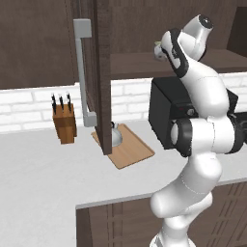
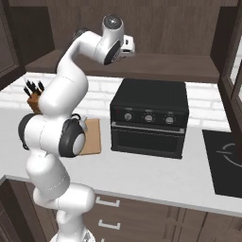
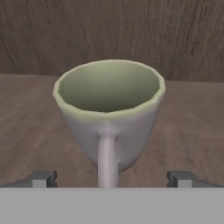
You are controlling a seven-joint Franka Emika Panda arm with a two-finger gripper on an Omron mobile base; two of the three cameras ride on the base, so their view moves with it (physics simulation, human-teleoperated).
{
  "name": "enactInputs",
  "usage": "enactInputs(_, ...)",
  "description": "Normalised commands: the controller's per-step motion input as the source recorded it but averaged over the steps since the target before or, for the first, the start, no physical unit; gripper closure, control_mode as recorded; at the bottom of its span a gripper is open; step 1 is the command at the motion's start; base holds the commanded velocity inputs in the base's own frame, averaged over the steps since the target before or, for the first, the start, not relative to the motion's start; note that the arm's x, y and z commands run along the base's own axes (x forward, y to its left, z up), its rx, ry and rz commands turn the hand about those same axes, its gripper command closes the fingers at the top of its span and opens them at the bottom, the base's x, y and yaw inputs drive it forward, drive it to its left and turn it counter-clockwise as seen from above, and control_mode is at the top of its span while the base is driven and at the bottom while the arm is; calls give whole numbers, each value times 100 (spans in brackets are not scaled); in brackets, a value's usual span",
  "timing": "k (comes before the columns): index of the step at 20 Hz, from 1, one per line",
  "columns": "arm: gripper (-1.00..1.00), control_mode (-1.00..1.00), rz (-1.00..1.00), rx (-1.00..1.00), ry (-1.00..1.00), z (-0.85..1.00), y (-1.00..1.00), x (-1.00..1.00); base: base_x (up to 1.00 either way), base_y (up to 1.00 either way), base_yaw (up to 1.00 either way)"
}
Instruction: Pick the kettle from the counter and place it on the tray. Then pick the mug from the cabinet and place it on the tray. Then close the cabinet doors.
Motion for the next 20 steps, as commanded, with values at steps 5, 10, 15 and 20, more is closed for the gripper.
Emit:
enactInputs(5, -100, -100, 0, 0, 0, 0, 0, 18, 0, 0, 0)
enactInputs(10, 100, -100, 0, 0, 0, 0, 0, 0, 0, 0, 0)
enactInputs(15, 100, -100, 0, 0, -3, 0, 0, -4, 0, 0, 0)
enactInputs(20, 100, -100, 0, 0, -9, 0, 0, -4, 0, 0, 0)
